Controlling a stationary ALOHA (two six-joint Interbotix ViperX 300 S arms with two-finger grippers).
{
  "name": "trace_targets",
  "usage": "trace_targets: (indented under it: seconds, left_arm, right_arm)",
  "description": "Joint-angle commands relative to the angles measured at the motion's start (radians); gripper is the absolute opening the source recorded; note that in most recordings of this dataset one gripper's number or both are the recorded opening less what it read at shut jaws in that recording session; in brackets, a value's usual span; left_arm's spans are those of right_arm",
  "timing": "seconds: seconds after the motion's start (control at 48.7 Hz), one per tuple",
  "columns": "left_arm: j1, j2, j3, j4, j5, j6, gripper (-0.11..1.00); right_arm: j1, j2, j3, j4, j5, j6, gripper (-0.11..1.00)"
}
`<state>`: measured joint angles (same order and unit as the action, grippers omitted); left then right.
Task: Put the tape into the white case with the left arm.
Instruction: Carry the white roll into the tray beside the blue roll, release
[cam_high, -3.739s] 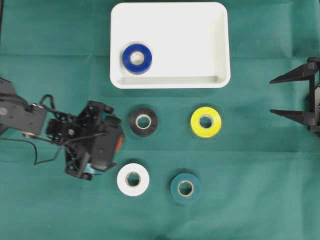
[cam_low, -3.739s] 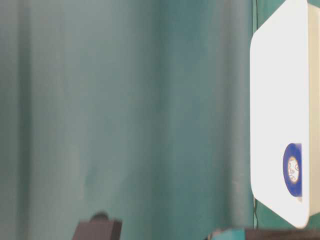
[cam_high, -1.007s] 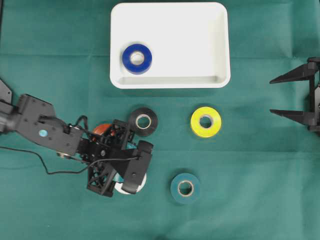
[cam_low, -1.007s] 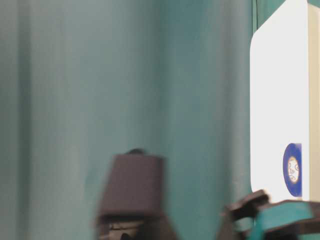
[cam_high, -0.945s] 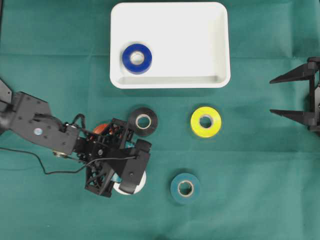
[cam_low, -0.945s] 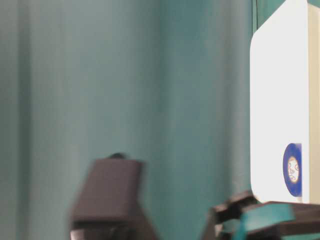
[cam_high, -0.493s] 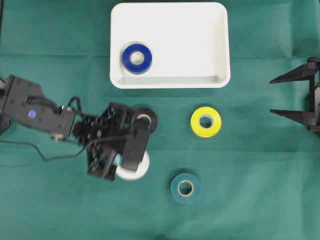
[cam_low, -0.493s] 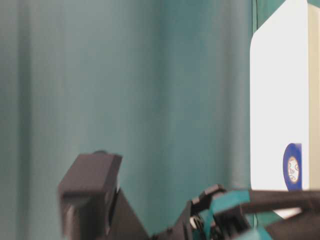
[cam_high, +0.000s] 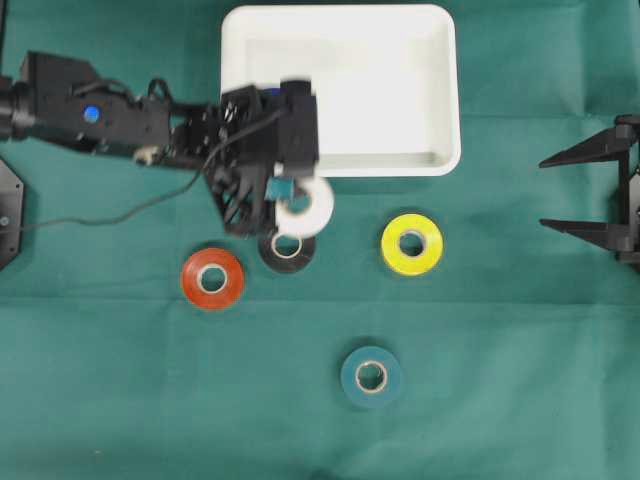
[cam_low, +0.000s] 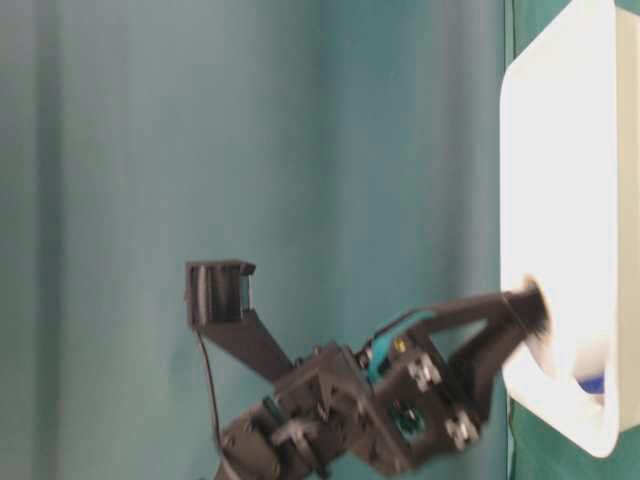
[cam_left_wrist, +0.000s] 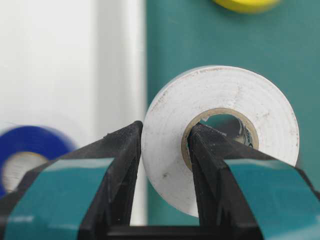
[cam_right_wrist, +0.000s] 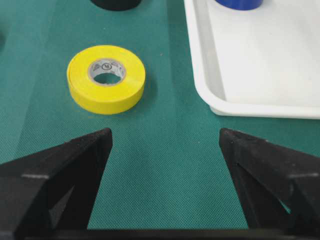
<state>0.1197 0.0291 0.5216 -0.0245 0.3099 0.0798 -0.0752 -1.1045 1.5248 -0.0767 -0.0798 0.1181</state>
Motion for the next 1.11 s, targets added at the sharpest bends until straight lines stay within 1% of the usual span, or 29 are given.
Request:
trace_targets:
  seconds: [0.0,0.288,0.514,0.76,1.089]
  left_arm:
    - [0.04,0.008,-0.049,0.002,-0.015,0.002,0.27]
    - [0.132,0.112,-0.149,0.002,-0.015,0.002,0.27]
    - [0.17,0.175,-0.213,0.002,-0.021,0.002,0.27]
    - [0.186,0.195,-0.233,0.003,-0.025,0.002,0.27]
    - [0.189,0.198,-0.213,0.003,-0.025,0.002,0.27]
  right_arm:
    - [-0.002,0.011,-0.009,-0.002,-0.009,0.0,0.62]
    - [-0.002,0.009,-0.009,-0.002,-0.009,0.0,0.62]
    - [-0.002,0.009,-0.008,-0.002,-0.009,0.0,0.62]
    - [-0.002,0.008,-0.008,-0.002,-0.009,0.0,0.62]
    - [-0.002,0.008,-0.006,-0.002,-0.009,0.0,0.62]
